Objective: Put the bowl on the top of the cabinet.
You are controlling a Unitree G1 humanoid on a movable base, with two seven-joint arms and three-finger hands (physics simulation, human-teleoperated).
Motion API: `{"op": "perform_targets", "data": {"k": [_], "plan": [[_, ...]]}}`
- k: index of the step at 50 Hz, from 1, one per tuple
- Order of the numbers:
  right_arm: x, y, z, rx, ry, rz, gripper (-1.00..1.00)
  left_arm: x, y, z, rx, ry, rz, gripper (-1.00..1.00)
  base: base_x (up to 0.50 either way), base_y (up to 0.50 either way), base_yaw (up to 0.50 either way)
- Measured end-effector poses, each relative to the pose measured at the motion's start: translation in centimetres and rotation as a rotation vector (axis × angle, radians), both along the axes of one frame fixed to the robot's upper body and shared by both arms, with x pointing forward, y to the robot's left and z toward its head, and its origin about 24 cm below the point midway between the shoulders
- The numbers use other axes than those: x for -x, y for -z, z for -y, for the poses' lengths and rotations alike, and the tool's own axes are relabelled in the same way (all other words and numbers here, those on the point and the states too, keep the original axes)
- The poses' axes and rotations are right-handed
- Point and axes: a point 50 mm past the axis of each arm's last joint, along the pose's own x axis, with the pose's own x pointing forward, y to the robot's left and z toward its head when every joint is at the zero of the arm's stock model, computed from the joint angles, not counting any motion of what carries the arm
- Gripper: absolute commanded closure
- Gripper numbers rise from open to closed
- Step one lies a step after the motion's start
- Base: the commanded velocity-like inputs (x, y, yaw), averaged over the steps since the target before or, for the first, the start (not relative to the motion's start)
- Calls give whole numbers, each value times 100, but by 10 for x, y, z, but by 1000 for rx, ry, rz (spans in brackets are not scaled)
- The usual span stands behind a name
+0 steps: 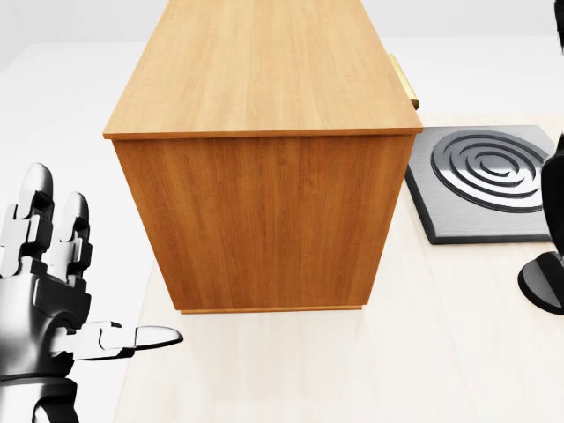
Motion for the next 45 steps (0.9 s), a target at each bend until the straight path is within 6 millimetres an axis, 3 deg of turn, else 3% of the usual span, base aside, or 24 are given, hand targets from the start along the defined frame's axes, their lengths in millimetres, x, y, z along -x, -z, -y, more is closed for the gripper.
{"op": "perform_targets", "data": {"k": [18, 45], "plan": [[-11, 26, -42, 52, -89, -48, 100, 0, -2, -1, 4, 1, 7, -100, 0, 0, 0], [-36, 91, -57, 105, -112, -168, 100, 1, -5, -2, 9, 2, 26, -100, 0, 0, 0]]}}
